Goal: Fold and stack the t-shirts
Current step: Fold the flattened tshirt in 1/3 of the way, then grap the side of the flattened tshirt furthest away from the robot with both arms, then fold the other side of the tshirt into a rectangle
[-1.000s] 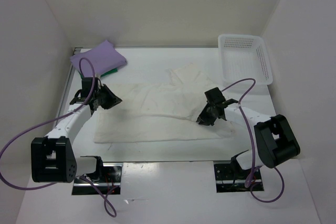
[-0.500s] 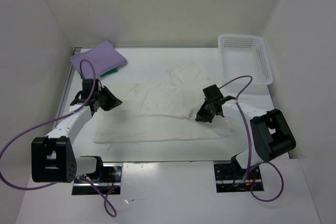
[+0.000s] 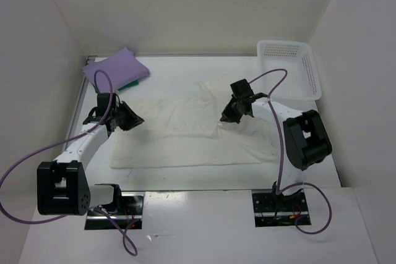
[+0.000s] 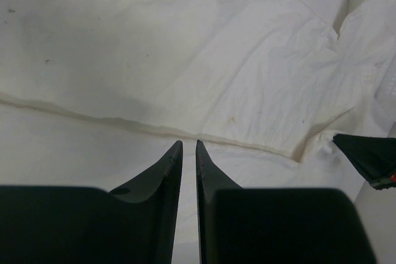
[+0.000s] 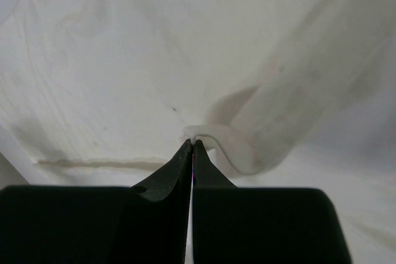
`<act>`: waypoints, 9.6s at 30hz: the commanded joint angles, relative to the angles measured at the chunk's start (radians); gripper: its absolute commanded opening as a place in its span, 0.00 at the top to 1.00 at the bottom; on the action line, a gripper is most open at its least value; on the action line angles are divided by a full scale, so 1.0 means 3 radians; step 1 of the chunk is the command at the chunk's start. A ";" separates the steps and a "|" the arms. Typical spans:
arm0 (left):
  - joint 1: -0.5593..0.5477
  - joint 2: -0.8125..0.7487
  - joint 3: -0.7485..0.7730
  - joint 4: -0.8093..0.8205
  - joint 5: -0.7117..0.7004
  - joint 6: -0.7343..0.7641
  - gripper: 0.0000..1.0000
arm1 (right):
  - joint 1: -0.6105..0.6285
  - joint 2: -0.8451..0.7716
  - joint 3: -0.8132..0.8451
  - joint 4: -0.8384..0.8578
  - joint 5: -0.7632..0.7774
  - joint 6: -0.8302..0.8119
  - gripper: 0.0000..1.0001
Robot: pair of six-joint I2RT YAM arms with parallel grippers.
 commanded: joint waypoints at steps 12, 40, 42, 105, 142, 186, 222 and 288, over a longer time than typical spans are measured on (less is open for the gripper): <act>0.0022 0.0002 0.0255 0.0045 -0.0025 0.0029 0.79 | 0.0189 0.0707 0.1082 -0.0053 -0.0055 -0.0339 0.73; 0.0022 -0.0064 0.0163 0.0106 0.0042 -0.0002 0.79 | 0.0260 0.0890 0.1077 -0.0509 0.0349 -0.0856 0.58; 0.0022 -0.0064 0.0133 0.0106 0.0042 -0.0002 0.79 | 0.0261 0.0891 0.1077 -0.0509 0.0308 -0.0856 0.58; 0.0441 0.2533 0.2204 0.0121 -0.1420 0.0474 0.47 | -0.0563 0.3339 0.5255 -0.1025 0.0604 -0.1383 0.56; 0.0441 0.2150 0.1902 0.0403 -0.1063 0.0494 1.00 | -0.0624 0.3320 0.5393 -0.1040 0.0334 -0.1280 0.99; 0.0441 0.1900 0.1748 0.0403 -0.0873 0.0397 1.00 | -0.0537 0.2901 0.5084 -0.1311 0.0354 -0.1383 1.00; 0.0564 0.0427 0.0731 -0.0134 -0.0807 0.0499 1.00 | -0.0941 -0.1875 -0.0318 -0.1040 0.0125 -0.0871 1.00; 0.0124 0.0667 0.0209 0.0081 -0.0224 0.0387 0.80 | 0.0137 0.0119 0.0326 -0.0222 0.0257 -0.0728 0.63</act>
